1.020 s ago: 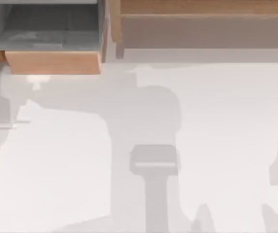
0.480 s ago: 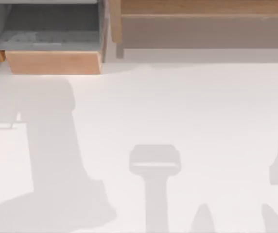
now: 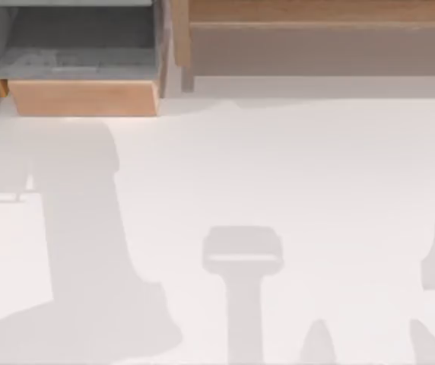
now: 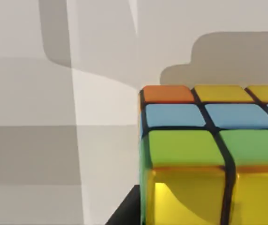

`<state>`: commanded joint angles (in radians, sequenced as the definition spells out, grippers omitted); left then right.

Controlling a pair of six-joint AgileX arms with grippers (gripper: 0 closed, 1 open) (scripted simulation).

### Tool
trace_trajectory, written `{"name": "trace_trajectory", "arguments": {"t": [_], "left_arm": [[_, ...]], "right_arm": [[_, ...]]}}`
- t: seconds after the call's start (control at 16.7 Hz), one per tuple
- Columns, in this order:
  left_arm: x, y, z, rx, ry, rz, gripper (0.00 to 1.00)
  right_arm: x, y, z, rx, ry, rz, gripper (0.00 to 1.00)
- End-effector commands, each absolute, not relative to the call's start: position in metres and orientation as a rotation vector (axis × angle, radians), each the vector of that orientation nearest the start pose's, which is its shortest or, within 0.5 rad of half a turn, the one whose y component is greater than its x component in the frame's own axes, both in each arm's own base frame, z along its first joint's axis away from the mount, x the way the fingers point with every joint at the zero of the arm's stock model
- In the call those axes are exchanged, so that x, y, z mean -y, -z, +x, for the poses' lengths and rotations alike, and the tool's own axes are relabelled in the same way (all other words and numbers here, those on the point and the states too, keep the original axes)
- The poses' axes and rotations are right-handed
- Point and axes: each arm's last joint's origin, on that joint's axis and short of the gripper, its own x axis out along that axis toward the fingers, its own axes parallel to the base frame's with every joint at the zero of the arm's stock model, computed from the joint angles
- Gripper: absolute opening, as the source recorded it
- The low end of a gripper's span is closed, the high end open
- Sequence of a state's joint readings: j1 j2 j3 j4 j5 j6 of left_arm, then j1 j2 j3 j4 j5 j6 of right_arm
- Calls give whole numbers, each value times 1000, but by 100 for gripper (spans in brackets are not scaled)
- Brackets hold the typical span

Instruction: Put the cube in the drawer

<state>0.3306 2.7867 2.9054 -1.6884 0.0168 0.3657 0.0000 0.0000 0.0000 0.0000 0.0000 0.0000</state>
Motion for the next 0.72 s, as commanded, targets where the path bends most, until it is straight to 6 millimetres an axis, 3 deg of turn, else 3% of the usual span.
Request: {"name": "trace_trajectory", "arguments": {"t": [0.6, 0.72], "left_arm": [[-172, -182, 480, -1568, 20, 11, 98], [-172, -182, 480, -1568, 20, 11, 100]], "right_arm": [[1, -160, 106, 0, 0, 0, 100], [1, -160, 106, 0, 0, 0, 100]]}}
